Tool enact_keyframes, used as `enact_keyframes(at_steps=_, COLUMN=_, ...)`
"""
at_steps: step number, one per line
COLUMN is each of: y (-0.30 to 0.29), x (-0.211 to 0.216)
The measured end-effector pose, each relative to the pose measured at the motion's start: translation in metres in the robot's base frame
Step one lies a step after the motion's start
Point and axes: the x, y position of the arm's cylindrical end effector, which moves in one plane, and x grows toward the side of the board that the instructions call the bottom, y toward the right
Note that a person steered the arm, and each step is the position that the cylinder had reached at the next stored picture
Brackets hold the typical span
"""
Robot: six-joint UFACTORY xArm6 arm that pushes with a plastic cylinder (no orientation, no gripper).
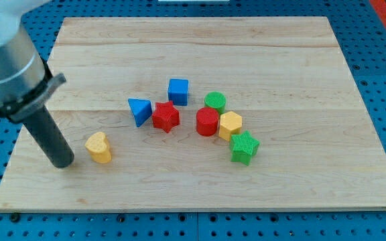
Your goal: Move the heart slightly to the left
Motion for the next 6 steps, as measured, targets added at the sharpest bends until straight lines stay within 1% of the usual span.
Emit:
enact_keyframes(at_steps=1, y=0.05, x=-0.005)
enact_keyframes(at_steps=2, y=0.105, x=-0.019)
enact_keyframes(at_steps=3, y=0.106, x=-0.012)
enact_keyframes(at_steps=4, y=0.136, x=-0.016)
enact_keyframes(at_steps=5, y=0.145, x=-0.043)
enact_keyframes(at_steps=6, y=0.133, x=-0.064)
